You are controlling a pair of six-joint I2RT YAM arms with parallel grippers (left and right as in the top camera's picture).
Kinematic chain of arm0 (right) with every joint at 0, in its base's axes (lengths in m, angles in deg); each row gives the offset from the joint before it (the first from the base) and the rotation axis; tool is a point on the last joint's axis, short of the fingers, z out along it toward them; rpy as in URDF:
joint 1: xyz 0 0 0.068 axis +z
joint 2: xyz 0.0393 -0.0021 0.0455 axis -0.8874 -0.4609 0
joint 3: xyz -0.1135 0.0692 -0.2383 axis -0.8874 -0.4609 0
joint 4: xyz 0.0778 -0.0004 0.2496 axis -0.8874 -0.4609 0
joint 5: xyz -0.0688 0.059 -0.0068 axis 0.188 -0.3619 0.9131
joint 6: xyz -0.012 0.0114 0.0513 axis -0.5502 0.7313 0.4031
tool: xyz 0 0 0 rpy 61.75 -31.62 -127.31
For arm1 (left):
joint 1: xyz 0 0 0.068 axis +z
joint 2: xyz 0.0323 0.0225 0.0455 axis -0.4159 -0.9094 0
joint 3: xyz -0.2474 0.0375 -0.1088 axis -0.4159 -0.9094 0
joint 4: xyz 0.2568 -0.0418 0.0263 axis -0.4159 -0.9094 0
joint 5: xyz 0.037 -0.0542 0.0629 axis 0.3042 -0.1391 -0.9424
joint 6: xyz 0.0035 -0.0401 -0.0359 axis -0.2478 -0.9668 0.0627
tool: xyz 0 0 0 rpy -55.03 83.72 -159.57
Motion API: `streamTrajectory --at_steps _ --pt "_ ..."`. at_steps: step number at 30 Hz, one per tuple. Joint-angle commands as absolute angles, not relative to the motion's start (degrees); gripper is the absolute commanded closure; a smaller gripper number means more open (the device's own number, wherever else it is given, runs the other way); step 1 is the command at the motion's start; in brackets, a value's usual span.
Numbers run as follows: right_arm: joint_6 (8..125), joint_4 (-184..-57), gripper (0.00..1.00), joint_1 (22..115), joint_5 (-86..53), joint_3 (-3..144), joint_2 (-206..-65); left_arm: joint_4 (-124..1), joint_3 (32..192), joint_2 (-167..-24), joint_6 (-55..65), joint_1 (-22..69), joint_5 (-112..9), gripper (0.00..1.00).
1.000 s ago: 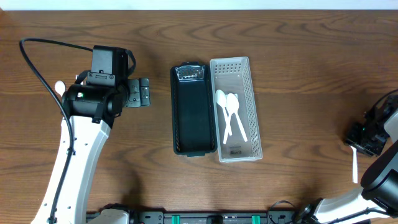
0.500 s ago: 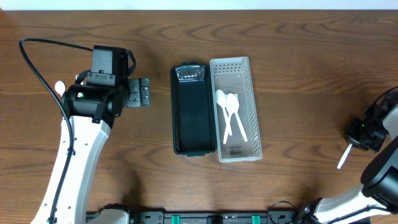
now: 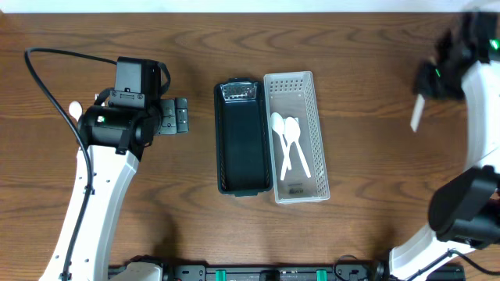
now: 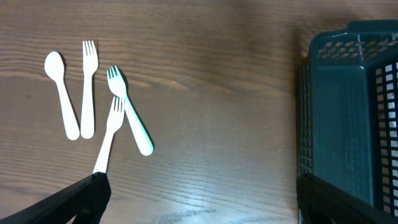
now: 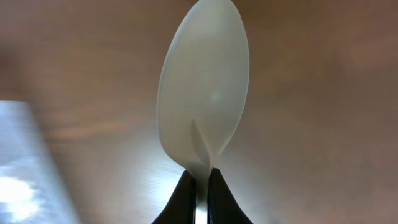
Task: Pack container
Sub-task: 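Place the last spoon into the white basket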
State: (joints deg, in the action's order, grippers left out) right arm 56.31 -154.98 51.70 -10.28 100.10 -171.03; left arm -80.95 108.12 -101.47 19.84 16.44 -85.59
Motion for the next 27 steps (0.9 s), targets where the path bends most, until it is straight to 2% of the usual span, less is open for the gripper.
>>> streamTrajectory --at_steps 1,7,13,23,25,27 --pt "58.02 -156.92 0.99 60.07 -15.13 108.95 -170.11 -80.99 109.06 -101.49 19.38 16.63 -85.72 0.02" --pt "57.99 -156.07 0.99 74.35 -14.87 110.83 -170.77 -80.99 109.06 -101.49 19.38 16.63 -85.72 0.02" --pt "60.2 -155.28 0.99 83.46 -14.5 108.27 -175.86 -80.99 109.06 -101.49 19.38 16.63 -85.72 0.02" --pt "68.35 -155.09 0.99 86.21 -14.56 101.37 -189.41 -81.06 109.06 -101.49 19.38 16.63 -85.72 0.02" --pt "68.31 -155.83 0.95 86.21 -14.59 101.37 -190.59 -81.08 109.06 -101.49 19.38 16.63 -85.72 0.02" --pt "67.98 -156.11 0.87 86.21 -14.56 101.37 -190.77 -81.12 109.06 -101.49 19.38 16.63 -85.72 0.02"
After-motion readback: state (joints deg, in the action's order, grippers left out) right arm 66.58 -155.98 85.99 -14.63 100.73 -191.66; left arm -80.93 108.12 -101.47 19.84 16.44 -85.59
